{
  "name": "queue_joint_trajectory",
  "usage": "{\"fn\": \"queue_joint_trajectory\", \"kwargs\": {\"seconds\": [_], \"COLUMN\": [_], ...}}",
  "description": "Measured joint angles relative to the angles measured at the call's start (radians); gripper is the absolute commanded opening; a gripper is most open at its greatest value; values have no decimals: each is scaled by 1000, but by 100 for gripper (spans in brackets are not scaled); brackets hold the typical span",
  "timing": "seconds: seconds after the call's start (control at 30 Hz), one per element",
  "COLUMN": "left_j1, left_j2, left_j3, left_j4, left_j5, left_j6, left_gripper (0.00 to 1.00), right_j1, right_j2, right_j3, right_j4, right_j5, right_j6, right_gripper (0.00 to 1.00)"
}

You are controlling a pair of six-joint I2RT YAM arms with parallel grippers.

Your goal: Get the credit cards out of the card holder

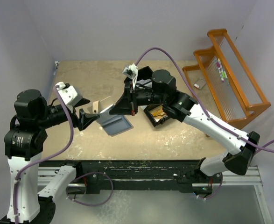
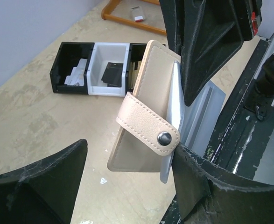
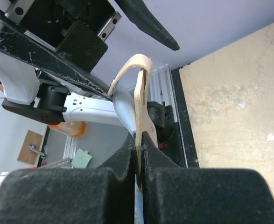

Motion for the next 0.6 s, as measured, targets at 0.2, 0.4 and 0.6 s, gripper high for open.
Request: {"fn": "queue_joint_trajectory", "kwargs": {"seconds": [0.2,0.4,0.6], "left_j1": [0,0,0], "left_j2": [29,74,74], "left_j3": [-47,-61,-58], "left_j4": [3,-10,26], "left_j5": [96,212,271], "left_j6": [-69,-180,-302], "left_gripper": [53,15,3], "right_j1": [14,14,19], "right_j2": [16,35,34], "right_j3": [11,12,12], "right_j4": [4,-1,3], "right_j5": [-25,-26,-44], "right_j6": [-2,-2,9], "right_gripper": [0,22,62]}}
